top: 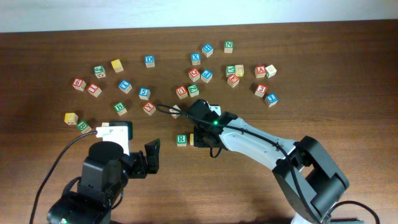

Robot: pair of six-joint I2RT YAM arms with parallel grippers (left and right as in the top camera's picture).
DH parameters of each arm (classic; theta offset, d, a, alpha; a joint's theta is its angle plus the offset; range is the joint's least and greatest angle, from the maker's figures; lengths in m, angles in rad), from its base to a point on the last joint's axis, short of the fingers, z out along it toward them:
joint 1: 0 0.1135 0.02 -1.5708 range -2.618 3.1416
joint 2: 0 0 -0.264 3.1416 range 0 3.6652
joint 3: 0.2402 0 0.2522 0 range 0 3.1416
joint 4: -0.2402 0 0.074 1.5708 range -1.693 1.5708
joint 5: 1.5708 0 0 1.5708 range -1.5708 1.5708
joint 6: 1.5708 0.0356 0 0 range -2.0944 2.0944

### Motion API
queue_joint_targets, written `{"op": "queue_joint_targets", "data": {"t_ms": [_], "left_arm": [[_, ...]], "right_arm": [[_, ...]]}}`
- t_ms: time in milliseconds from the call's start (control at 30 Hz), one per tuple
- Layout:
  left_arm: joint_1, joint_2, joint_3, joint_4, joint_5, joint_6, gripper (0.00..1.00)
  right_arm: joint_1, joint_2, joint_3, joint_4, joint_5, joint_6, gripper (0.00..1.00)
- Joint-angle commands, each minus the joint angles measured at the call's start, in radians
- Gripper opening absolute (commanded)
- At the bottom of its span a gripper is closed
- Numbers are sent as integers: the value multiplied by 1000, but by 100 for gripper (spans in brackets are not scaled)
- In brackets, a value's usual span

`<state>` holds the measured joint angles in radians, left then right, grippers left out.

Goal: Spell out RSS
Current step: 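Carry the S block and place it right of the first S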

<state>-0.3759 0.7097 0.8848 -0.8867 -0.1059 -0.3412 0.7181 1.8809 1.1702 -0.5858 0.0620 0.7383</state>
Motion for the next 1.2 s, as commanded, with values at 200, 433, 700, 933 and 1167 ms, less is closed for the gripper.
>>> {"op": "queue_joint_targets", "data": {"t_ms": [200, 433, 700, 933, 1167], "left_arm": [[-1, -2, 12, 2, -7, -3, 99], [-1, -2, 12, 2, -7, -3, 99], [-1, -2, 12, 2, -7, -3, 99], [-1, -2, 12, 2, -7, -2, 99], [-1, -2, 12, 2, -7, -3, 99]], "right_arm": [[1, 7, -8, 27, 29, 8, 33], [0, 7, -8, 52, 69, 8, 33], [-56, 7, -8, 142, 92, 7, 33], [-161, -70, 143, -98, 82, -103, 4], [-142, -107, 8, -171, -28, -102, 4]]}}
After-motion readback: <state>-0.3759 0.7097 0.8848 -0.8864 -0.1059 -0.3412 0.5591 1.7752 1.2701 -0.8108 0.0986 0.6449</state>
